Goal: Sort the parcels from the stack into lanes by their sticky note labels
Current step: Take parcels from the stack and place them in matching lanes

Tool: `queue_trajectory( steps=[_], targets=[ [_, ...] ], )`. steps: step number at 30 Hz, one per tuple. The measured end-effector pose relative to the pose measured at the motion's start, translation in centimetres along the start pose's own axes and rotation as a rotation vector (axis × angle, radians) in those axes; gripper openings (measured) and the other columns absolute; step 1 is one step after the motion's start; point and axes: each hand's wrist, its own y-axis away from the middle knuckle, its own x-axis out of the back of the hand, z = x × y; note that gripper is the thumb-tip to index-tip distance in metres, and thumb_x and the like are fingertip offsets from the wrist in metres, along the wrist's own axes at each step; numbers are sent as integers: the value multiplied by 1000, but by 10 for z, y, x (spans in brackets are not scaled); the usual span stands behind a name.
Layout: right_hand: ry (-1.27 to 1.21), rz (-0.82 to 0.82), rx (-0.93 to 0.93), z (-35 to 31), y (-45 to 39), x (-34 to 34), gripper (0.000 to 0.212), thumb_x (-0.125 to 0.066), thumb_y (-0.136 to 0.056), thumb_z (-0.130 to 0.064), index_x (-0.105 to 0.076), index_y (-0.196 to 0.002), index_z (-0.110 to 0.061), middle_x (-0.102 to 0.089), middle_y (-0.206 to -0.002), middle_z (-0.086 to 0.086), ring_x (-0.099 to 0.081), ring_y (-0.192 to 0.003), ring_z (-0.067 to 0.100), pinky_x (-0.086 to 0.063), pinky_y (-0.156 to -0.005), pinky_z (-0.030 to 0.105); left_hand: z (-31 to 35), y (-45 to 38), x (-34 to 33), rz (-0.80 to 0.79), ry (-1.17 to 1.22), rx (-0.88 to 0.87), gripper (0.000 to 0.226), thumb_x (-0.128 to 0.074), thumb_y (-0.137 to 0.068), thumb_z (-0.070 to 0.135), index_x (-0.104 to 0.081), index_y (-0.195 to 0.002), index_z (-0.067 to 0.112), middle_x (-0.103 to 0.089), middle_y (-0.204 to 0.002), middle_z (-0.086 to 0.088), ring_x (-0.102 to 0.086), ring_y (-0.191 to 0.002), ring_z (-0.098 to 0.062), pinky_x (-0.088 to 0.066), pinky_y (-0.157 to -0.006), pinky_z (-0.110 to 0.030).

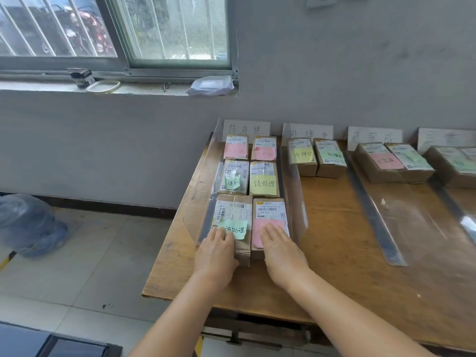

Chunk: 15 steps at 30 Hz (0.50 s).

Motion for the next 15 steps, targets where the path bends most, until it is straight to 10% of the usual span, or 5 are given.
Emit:
queue_trajectory(
  steps=[15],
  targets=[
    [28, 232, -60, 68, 74, 37, 88, -57, -92, -34, 7, -151, -20, 10, -160, 0, 15, -145, 17, 11, -110, 32, 93, 13, 23, 67, 57, -89, 85, -58, -90, 43, -2, -151, 24, -5, -160, 1, 0, -146, -20, -8, -116, -37]
  ],
)
